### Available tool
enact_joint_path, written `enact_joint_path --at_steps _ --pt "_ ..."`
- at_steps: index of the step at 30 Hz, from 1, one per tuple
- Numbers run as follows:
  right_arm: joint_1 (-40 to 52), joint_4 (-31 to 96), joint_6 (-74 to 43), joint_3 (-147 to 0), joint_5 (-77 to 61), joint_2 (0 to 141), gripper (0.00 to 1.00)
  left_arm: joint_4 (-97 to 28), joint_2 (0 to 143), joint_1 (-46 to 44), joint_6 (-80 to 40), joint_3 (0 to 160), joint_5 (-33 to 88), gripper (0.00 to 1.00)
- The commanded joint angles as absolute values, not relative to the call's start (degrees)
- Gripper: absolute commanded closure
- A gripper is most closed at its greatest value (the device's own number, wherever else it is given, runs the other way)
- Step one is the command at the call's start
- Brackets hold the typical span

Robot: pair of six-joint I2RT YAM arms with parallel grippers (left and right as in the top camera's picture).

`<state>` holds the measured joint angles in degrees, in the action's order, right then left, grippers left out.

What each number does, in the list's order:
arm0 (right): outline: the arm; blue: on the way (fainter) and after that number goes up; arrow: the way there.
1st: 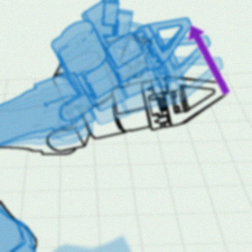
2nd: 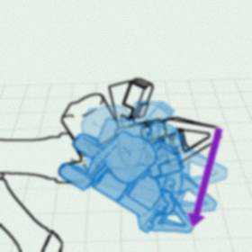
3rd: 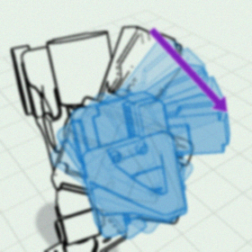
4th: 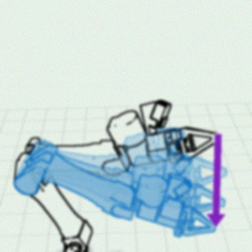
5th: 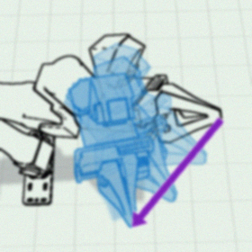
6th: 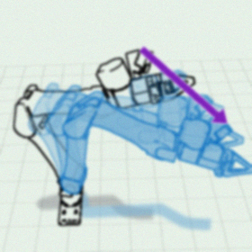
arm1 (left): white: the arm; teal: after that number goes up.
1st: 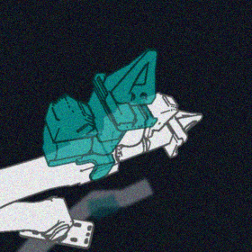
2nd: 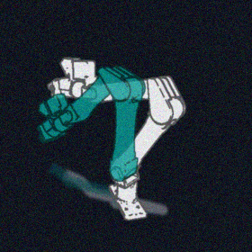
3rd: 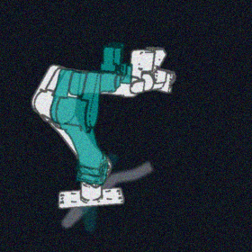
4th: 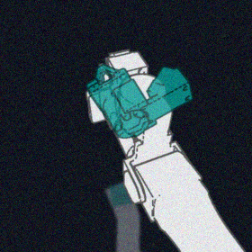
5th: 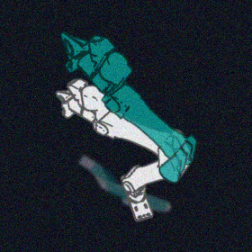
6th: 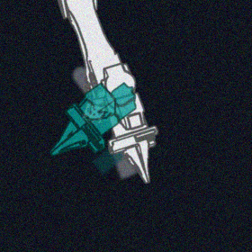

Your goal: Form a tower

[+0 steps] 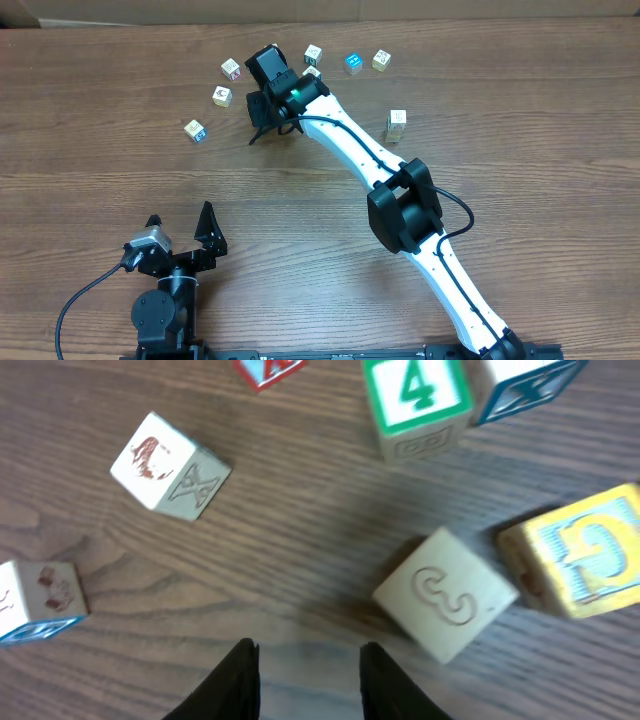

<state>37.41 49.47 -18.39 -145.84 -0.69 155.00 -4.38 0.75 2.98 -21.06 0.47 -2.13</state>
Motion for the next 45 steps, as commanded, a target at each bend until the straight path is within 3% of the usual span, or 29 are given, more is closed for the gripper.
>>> enact_joint_path --at_steps 1,11,14,19,30,45 --pt "35.4 48.3 -18.7 -145.5 0.5 153.7 0.63 -4.3 0.3 2.8 -21.4 0.3 -1.8 0.01" --pt "32.2 45.1 -17.6 -150.1 -0.9 151.1 0.61 -4.3 0.3 2.8 -21.4 0.3 -1.8 0.01" --pt "31.7 44.0 -17.6 -150.0 -0.4 151.7 0.7 -4.3 0.3 2.8 -21.4 0.3 -1.8 0.0" --pt "31.6 41.1 -17.5 -149.9 0.6 154.0 0.96 -4.3 0.3 2.8 -21.4 0.3 -1.8 0.01" --pt "30.6 37.1 -17.6 -149.2 4.9 158.4 0.96 -4.3 0.3 2.8 -21.4 0.3 -1.8 0.01" --pt "30.1 43.3 -17.6 -149.1 2.8 158.5 0.96 -4.3 0.3 2.8 -21.4 0.3 -1.8 0.01"
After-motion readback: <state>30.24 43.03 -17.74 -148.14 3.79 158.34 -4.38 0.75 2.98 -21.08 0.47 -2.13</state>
